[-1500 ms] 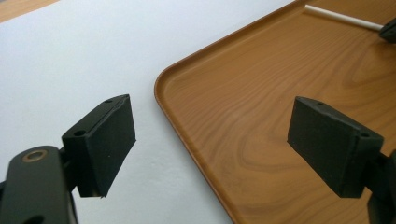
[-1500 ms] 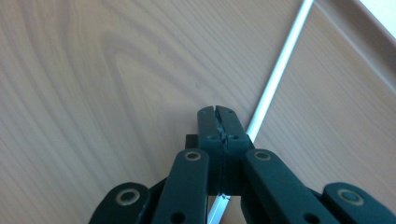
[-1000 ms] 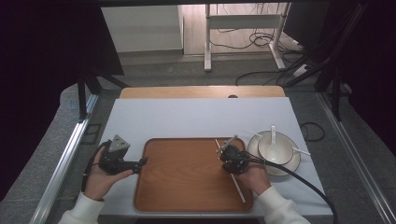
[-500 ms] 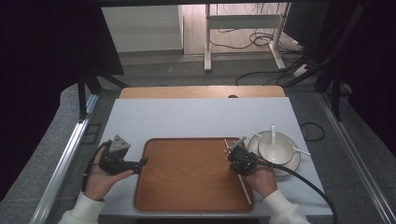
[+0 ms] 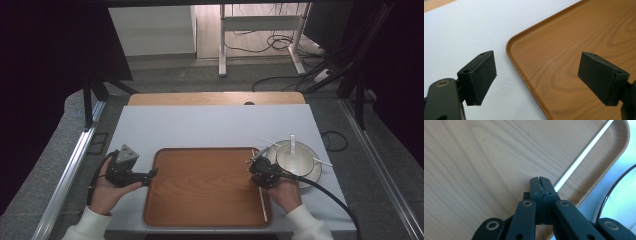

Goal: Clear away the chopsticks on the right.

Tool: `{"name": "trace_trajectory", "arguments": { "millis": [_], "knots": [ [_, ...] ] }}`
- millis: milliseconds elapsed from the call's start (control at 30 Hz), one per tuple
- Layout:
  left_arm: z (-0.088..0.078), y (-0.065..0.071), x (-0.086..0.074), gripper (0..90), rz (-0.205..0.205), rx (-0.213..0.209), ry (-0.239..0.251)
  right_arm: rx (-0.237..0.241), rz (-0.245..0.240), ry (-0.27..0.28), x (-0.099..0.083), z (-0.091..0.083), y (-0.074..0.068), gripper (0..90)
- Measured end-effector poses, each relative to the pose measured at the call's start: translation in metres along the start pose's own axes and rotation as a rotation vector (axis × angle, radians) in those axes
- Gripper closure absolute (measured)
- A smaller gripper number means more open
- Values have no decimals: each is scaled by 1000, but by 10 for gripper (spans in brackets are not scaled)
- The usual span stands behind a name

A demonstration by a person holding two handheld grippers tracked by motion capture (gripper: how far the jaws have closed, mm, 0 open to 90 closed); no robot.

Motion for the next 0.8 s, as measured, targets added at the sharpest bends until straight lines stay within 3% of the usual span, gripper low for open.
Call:
{"name": "trace_trajectory", "arguments": {
  "millis": [200, 567, 667, 800],
  "knots": [
    [0, 0, 0, 146, -1, 1, 1, 3, -9, 20, 1, -3, 0, 897],
    [-1, -1, 1, 146, -2, 3, 5, 75, -39, 181, 9, -35, 6, 881],
    [-1, -1, 0, 146, -3, 4, 4, 85, -40, 206, 10, -44, 9, 829],
    [0, -2, 0, 145, -3, 4, 0, 83, -40, 233, 10, -53, 14, 642]
  ]
}}
Point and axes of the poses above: each handheld gripper's, and its own axes: z roughly forward along the jaws, x roughly out of its top, y roughly to its right, the point moved 4 cm from there along z, roughly forward along the jaws, and after that the axes turned 2 degrees about y, right-handed, at the moved point
